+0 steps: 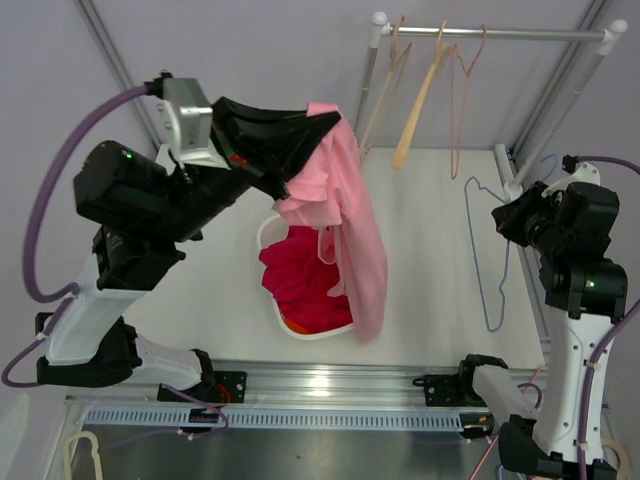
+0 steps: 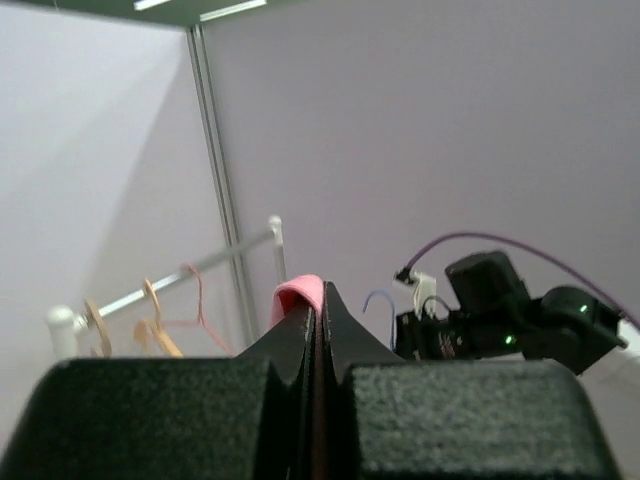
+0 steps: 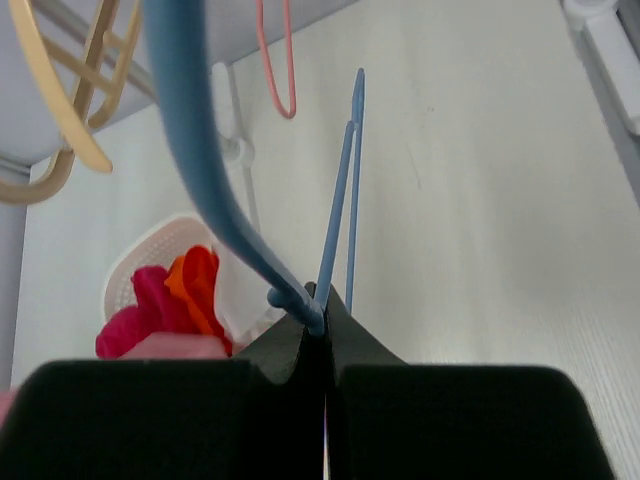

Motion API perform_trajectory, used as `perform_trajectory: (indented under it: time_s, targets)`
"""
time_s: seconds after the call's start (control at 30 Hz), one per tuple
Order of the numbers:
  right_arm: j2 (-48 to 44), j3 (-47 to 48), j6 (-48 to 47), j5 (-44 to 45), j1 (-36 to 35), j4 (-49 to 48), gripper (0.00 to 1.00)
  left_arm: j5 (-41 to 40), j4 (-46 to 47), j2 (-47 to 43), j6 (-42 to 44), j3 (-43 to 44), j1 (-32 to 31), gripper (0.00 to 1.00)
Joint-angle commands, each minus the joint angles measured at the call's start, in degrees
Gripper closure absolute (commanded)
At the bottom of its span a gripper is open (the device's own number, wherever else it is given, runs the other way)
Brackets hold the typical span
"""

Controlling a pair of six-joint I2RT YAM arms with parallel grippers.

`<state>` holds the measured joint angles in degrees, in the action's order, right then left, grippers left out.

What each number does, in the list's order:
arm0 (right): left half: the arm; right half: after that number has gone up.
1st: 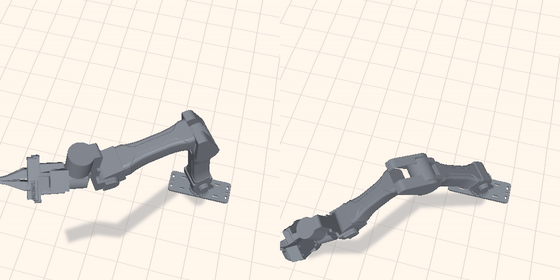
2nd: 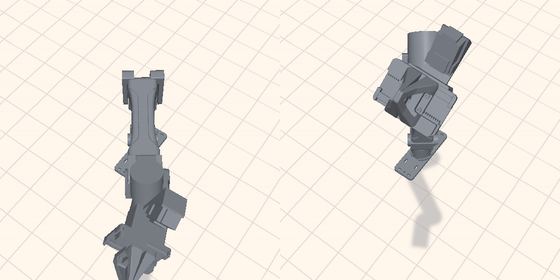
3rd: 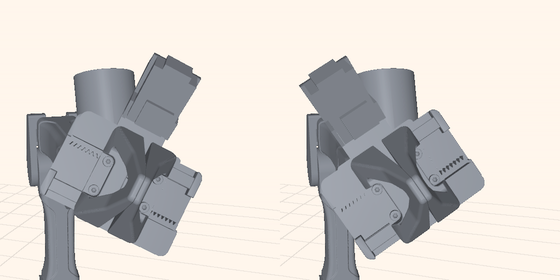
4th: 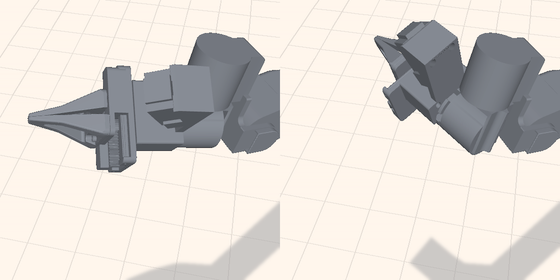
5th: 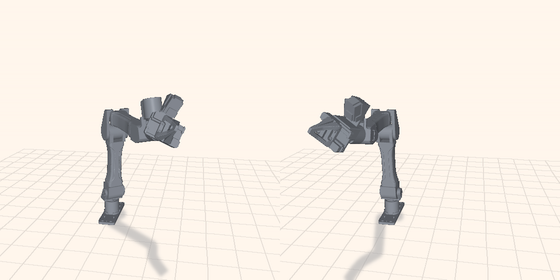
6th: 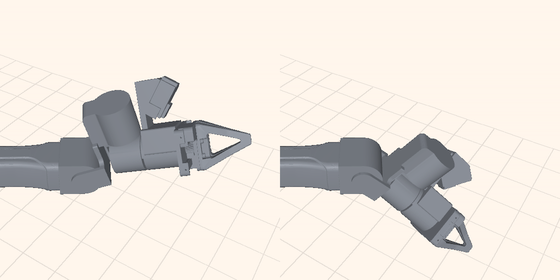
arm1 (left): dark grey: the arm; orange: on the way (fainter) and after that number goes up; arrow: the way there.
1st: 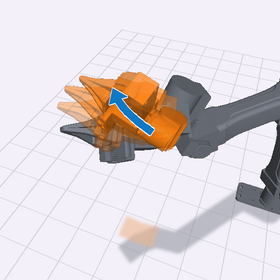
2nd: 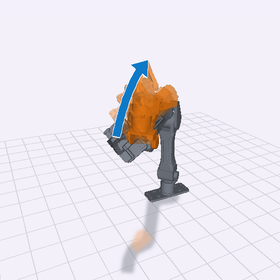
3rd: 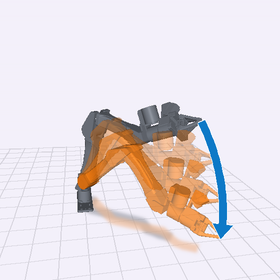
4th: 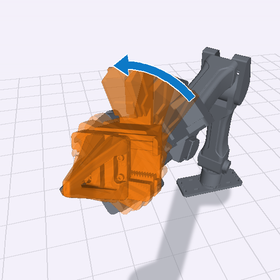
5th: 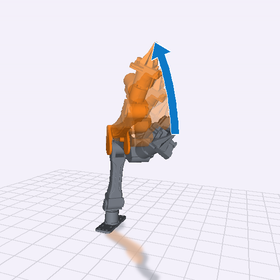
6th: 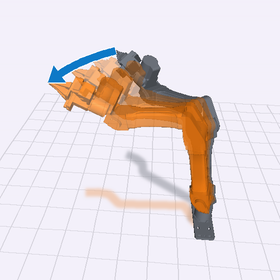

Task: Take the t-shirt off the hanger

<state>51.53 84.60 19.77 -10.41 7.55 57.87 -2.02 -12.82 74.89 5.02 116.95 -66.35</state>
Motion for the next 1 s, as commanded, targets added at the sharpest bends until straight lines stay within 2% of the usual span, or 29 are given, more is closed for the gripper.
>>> perform_trajectory:
  time_s: [0.0, 0.1, 0.27, 0.5, 0.67, 0.8, 0.83, 0.9, 0.93, 0.97]
  targets:
    - [0.68, -0.4, 1.06, 5.66, -0.26, -14.17, 1.0, 2.91, -3.69, 3.06, 8.15, 9.15, -0.1, 0.99]
    - [1.81, 0.65, 0.63, 8.13, -0.26, -20.15, 1.0, 2.29, -5.89, 5.87, 12.9, 14.78, 1.13, 0.99]
    - [5.5, 2.06, -2.36, 7.69, -0.17, -29.28, 1.0, 2.29, -5.55, 7.28, 15.37, 16.03, 3.41, 0.99]
    - [11.58, 7.42, -4.39, 4.27, -0.17, -31.32, 1.0, 6.58, -4.14, 8.95, 11.34, 18.49, 12.19, 0.99]
    - [13.68, 9.0, -5.53, 4.7, -0.17, -35.01, 1.0, 6.94, 0.67, 8.78, 12.12, 20.08, 13.96, 0.99]
    - [16.49, 11.37, -5.36, 4.35, -0.08, -35.72, 1.0, 7.47, 1.13, 8.69, 11.87, 19.82, 17.37, 0.99]
    - [16.93, 11.73, -5.27, 4.18, -0.17, -35.37, 1.0, 7.99, 0.78, 8.0, 11.34, 19.29, 18.35, 0.99]
    - [17.73, 11.99, -5.27, 3.56, -0.08, -35.1, 1.0, 7.65, 1.64, 5.63, 10.89, 11.49, 19.93, 0.99]
    - [17.73, 11.82, -5.27, 3.82, -0.17, -35.02, 1.0, 5.47, 3.48, 1.26, 11.24, 7.81, 20.03, 1.0]
    - [17.73, 11.47, -5.27, 3.91, -0.17, -35.1, 1.0, 4.06, 5.5, -1.22, 10.98, -5.37, 20.03, 1.0]
